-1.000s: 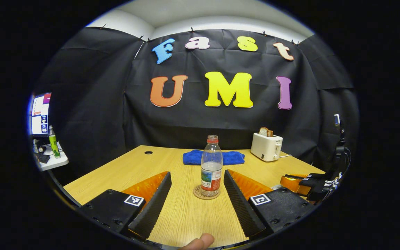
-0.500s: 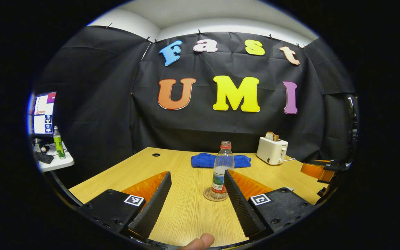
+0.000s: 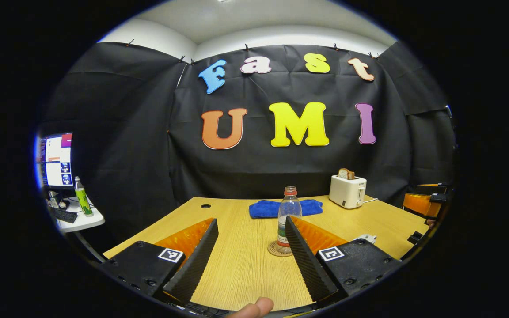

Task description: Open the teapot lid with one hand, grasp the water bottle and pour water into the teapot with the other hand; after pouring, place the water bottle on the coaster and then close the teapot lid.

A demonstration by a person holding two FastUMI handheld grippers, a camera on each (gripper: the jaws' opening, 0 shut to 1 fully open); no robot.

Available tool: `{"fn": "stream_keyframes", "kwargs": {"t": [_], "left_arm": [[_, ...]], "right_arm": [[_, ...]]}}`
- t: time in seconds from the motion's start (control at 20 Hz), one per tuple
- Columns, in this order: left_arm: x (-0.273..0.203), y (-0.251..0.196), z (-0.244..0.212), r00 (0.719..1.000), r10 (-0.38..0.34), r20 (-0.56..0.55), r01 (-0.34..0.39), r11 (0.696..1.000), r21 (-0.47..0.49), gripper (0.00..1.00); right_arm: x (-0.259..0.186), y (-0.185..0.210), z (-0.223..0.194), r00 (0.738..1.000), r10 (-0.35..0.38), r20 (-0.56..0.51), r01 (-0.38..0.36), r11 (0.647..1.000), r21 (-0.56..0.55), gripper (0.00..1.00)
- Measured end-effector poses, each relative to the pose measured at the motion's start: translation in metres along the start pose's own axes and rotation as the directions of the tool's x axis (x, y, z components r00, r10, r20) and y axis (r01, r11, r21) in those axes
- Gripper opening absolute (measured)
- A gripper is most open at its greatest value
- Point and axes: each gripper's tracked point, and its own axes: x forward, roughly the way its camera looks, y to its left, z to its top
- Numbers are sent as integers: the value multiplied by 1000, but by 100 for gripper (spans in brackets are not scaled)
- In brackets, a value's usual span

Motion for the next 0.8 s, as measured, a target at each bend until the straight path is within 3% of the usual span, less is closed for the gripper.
{"fn": "stream_keyframes", "kwargs": {"t": [0.2, 0.8], "left_arm": [[-4, -5, 1, 1000, 6, -1, -6, 1000, -5, 95], [0, -35, -4, 999, -40, -15, 40, 999, 7, 95]], "right_arm": [[-11, -18, -10, 998, -56, -3, 56, 998, -19, 94], [-14, -6, -6, 1000, -18, 26, 19, 999, -33, 93]]}}
